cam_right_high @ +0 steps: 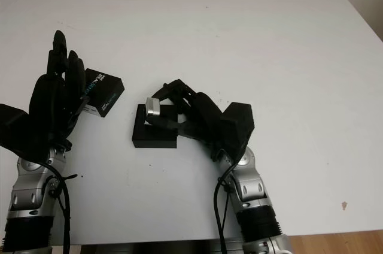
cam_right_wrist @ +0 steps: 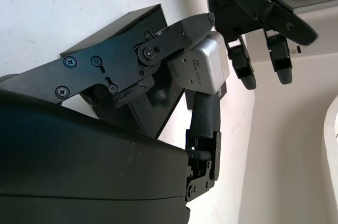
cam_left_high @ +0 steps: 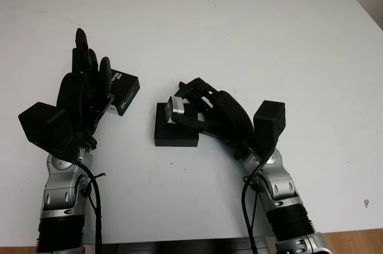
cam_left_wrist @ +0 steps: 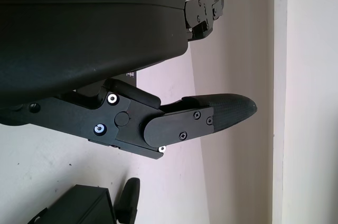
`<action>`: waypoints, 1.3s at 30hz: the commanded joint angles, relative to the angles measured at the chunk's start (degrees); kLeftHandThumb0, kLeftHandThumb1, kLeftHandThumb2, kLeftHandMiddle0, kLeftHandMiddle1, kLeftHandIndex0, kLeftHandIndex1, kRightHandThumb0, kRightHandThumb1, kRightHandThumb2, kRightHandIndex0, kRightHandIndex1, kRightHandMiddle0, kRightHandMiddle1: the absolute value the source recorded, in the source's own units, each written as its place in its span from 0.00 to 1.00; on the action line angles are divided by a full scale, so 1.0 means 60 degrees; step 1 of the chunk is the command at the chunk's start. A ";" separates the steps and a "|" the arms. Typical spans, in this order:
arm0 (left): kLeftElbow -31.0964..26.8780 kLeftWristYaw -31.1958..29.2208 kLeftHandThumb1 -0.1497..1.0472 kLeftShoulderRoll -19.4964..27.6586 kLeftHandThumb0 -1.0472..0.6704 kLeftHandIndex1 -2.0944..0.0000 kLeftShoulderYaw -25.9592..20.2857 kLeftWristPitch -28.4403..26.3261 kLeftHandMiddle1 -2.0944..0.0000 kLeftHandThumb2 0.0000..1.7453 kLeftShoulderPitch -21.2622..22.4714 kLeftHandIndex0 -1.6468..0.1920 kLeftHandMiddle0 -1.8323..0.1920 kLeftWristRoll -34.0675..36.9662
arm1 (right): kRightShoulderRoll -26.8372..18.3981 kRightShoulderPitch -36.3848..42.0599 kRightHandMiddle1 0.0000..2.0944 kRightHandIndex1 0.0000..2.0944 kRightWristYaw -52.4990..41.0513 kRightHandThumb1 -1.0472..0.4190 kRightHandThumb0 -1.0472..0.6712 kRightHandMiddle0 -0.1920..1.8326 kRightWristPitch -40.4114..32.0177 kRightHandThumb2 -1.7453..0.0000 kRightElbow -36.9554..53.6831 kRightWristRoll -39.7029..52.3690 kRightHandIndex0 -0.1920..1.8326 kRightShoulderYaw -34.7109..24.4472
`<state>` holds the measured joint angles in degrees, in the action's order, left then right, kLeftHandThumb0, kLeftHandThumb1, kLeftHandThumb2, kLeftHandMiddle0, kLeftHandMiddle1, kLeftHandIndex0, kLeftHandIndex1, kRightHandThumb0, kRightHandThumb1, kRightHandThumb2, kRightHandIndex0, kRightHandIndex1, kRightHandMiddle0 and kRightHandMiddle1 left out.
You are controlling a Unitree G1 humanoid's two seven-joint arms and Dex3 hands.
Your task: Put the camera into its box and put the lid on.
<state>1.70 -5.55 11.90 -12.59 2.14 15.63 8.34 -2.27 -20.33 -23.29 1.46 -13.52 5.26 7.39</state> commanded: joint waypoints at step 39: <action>-0.0036 -0.0005 1.00 -0.0007 0.23 1.00 -0.0013 0.0196 1.00 0.33 0.0002 1.00 1.00 -0.0030 | -0.1502 0.0603 0.53 0.00 0.0872 0.06 0.29 0.06 0.2420 0.97 0.1253 -0.2645 0.11 0.0706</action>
<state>2.20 -5.51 11.44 -12.59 3.43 15.88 8.13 -11.05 -17.49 -18.49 14.80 -7.77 -10.43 11.83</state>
